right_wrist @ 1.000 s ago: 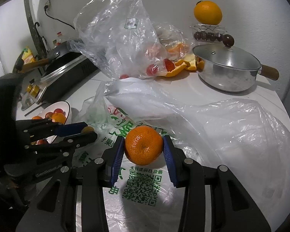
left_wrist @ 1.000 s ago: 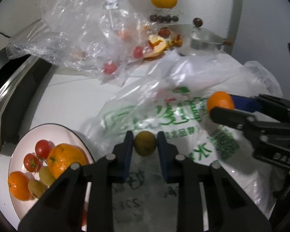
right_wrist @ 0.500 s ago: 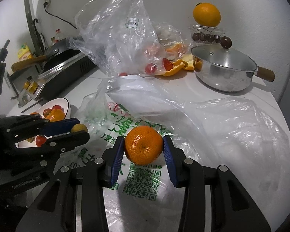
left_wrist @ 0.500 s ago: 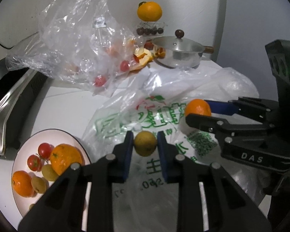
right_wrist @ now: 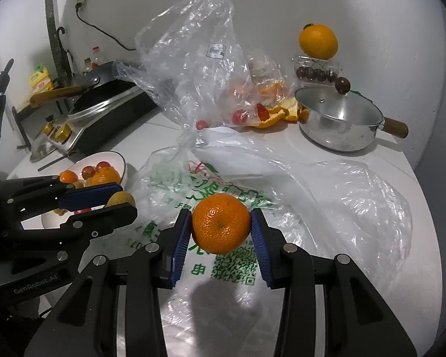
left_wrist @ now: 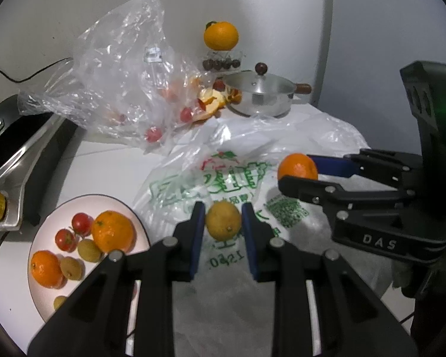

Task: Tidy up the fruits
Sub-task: 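Carry the yellow fruit and the orange over the white plate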

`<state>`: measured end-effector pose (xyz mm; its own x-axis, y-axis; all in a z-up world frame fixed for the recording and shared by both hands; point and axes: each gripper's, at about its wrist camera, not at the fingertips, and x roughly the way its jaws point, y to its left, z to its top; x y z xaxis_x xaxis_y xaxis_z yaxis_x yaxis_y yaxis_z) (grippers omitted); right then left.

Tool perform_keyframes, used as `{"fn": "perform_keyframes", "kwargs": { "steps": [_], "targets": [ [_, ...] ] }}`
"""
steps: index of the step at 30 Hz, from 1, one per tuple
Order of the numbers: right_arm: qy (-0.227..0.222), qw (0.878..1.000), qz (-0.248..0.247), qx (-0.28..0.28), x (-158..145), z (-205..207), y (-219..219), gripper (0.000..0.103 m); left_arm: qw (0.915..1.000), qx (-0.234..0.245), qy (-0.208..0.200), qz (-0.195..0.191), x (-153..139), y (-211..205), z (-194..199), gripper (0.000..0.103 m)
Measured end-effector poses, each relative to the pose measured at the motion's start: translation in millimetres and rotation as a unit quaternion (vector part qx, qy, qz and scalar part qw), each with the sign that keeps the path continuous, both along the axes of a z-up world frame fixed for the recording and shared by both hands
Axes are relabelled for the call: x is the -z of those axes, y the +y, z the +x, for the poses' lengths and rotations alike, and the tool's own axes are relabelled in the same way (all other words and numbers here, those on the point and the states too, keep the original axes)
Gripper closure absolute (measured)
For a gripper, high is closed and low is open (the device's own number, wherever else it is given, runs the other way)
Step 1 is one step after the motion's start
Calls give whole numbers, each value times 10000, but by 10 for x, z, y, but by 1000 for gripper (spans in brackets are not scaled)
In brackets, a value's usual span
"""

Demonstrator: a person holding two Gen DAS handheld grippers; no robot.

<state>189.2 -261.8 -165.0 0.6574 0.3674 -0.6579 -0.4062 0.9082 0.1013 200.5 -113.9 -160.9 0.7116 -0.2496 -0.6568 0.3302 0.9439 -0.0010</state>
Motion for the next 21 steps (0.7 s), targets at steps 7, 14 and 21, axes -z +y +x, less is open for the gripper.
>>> {"fn": "perform_keyframes", "kwargs": {
  "steps": [7,14,21],
  "targets": [
    [-112,9999,-71,-18,-117,-172,103,60,9999,16,-127,-96,-77,96,-163,77],
    [-199,9996,-160,-92,-199,-312,251,60,9996,-23,-217,-181,-136,220,-299,77],
    [-252,9993,-232,-171,-237,-399,392,60,9993,-91,-280,-251,-169,360,-414,77]
  ]
}}
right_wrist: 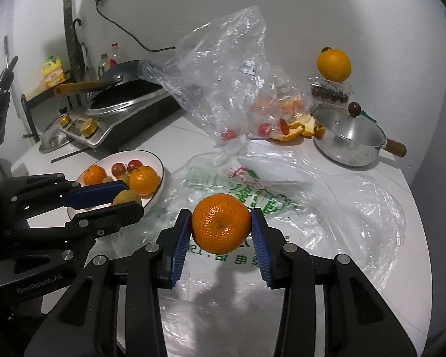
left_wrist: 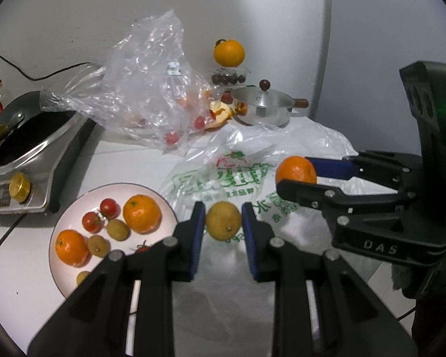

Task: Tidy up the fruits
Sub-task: 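Carry the yellow fruit and the orange over the white plate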

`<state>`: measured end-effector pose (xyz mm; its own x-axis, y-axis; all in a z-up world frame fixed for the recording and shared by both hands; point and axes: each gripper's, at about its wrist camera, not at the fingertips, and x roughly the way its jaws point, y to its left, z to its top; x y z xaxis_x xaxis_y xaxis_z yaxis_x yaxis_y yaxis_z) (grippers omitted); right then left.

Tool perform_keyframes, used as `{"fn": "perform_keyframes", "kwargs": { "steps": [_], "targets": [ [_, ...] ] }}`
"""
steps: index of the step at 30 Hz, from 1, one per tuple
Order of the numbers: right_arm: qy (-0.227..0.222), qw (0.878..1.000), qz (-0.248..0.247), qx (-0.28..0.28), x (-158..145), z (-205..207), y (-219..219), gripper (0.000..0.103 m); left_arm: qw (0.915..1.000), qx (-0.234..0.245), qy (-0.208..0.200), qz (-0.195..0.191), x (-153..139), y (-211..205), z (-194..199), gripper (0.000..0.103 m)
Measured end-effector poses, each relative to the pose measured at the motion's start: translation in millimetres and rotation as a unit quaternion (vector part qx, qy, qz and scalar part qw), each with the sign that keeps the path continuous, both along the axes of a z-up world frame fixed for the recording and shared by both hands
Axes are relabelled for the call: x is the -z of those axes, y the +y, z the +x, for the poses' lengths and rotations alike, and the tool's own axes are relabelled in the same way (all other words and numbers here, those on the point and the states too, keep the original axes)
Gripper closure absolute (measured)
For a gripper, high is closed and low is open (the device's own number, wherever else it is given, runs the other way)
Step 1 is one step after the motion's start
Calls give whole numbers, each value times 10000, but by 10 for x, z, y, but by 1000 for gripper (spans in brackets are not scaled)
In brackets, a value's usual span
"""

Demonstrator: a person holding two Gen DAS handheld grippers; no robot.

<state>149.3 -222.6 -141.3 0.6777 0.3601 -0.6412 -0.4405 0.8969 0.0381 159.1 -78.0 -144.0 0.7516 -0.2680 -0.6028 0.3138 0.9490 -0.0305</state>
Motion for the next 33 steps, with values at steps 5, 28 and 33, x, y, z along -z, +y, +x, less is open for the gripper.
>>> {"fn": "perform_keyframes", "kwargs": {
  "steps": [5,28,33],
  "targets": [
    [-34,9999,-76,-57,-34,-41,109,60,10000,-52,-65,-47,-33,104,-64,77],
    [-23,9983,-361,-450,-13,-198,708,60,9981,-565,-39,-245,89,802,-305,77],
    [14,9977,-425,-527,25,-225,824,60,9973,-691,-2,-241,174,930,-340,77]
  ]
}}
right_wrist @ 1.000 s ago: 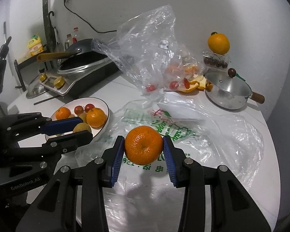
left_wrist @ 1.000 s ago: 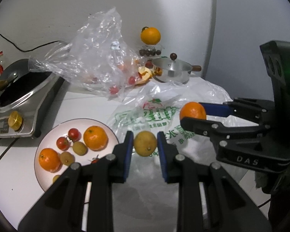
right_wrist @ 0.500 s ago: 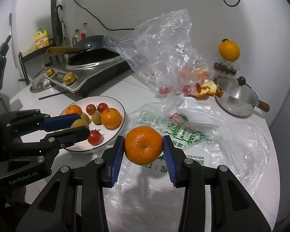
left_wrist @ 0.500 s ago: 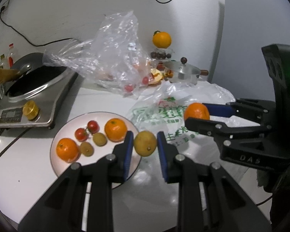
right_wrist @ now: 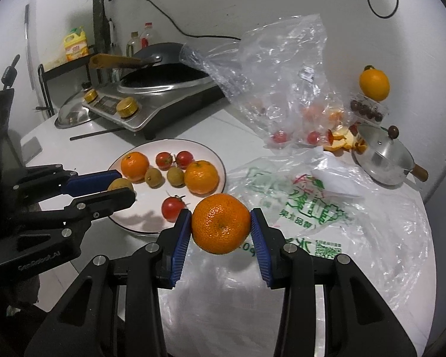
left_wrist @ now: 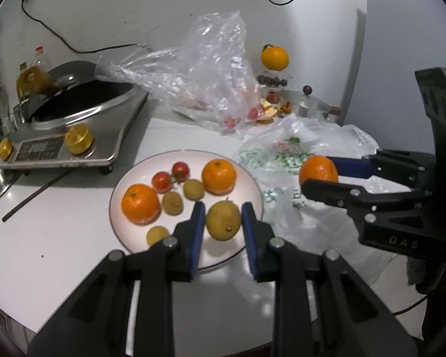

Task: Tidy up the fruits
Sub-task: 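Carry the yellow fruit and the orange over the white plate, then lower the yellow fruit onto the plate and open the left tool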

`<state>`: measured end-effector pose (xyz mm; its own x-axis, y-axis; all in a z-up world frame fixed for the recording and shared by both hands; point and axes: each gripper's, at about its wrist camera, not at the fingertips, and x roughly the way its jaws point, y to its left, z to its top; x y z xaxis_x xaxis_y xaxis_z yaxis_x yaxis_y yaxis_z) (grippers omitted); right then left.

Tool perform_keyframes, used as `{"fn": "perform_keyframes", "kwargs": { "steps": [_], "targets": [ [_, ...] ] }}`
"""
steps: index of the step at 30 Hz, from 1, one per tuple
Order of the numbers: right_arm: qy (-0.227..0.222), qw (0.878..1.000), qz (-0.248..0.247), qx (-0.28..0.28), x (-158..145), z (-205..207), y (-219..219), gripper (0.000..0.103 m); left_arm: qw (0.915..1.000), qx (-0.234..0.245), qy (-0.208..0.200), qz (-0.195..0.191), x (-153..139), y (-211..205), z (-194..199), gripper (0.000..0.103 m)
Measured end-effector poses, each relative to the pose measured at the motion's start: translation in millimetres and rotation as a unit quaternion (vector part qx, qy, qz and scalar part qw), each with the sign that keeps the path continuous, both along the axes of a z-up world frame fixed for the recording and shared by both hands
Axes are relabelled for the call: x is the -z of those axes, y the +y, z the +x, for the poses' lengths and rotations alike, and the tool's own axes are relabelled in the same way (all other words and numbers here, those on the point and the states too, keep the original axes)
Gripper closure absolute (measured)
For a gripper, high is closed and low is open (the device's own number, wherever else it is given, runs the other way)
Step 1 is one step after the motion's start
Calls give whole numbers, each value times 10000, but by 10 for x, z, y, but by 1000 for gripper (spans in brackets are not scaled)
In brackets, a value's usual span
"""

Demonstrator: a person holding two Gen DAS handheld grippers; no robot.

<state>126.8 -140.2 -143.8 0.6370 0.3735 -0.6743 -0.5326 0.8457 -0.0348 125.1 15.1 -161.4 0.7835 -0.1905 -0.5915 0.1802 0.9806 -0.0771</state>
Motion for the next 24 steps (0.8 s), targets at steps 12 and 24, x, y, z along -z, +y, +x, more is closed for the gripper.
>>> {"fn": "perform_keyframes", "kwargs": {
  "steps": [12,24],
  "targets": [
    [103,9998,-119,-150,78,1,226,60,9994,-165,173,255,249,194,87,77],
    [194,9995,-203,-156,134,37,303,60,9989,-6,429,163,432,179,184,77]
  ]
}}
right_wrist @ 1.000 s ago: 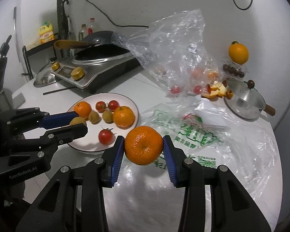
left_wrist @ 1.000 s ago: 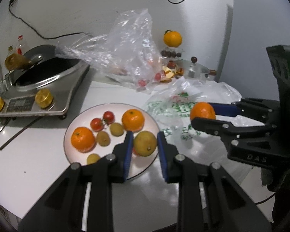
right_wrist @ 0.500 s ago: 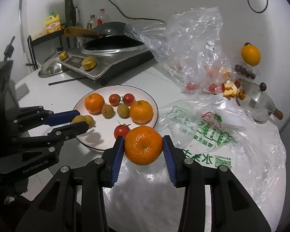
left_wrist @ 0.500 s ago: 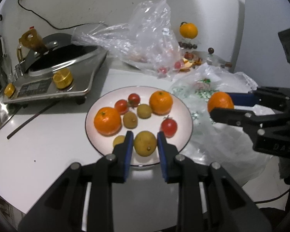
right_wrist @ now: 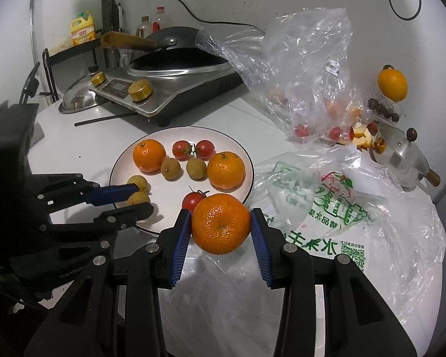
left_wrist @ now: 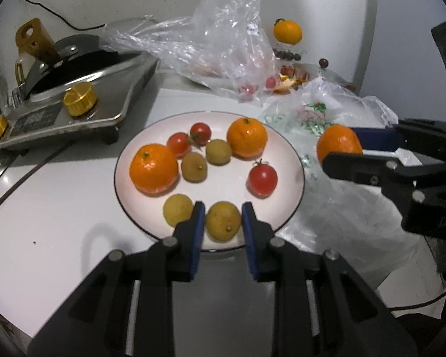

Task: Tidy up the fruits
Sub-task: 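Lower the yellow fruit onto the plate and open the left tool, then lower the orange onto the plate and open the right tool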

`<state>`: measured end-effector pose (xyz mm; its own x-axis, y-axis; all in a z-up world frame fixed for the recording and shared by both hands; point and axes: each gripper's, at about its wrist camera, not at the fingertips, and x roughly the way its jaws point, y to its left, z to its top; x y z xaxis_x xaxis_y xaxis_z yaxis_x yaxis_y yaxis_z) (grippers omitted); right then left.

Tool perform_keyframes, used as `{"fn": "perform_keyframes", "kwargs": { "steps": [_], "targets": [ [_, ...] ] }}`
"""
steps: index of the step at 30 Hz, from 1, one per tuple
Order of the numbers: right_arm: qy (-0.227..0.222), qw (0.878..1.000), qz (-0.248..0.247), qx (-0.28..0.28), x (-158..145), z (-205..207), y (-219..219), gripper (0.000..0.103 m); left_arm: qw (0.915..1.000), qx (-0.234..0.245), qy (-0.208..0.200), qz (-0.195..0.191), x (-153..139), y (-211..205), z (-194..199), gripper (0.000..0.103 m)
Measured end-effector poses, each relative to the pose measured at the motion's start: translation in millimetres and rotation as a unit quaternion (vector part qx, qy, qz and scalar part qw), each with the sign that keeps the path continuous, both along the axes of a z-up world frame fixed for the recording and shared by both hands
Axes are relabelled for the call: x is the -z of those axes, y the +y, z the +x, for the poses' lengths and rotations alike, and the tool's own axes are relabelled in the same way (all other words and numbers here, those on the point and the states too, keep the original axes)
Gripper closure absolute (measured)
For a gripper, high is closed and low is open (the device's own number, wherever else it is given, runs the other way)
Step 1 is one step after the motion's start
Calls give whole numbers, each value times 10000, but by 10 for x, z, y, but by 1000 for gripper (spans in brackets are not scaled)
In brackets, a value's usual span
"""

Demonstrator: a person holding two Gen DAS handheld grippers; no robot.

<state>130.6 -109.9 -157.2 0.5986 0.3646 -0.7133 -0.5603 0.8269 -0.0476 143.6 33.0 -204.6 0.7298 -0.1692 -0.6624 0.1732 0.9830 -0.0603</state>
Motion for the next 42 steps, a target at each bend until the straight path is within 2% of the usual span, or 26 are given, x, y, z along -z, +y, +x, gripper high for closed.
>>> {"fn": "perform_keyframes", "kwargs": {
  "steps": [7,11,16,23,42],
  "targets": [
    [0,10000,-65,-42,-13,19,111,60,9999,-1,93,-75,-9,50,21,76],
    [-12,10000,-57,-62,-25,54,184,60,9999,37,94,-114,-31,75,10,70],
    [6,9999,-75,-89,-21,124,285,60,9999,-24,-63,-142,-131,167,-32,68],
    [59,9998,-88,-197,17,207,467,60,9994,-189,-200,-208,-217,377,-54,67],
    [362,9976,-284,-508,291,297,873,60,9978,-514,-184,-371,-169,722,-29,67]
  ]
}}
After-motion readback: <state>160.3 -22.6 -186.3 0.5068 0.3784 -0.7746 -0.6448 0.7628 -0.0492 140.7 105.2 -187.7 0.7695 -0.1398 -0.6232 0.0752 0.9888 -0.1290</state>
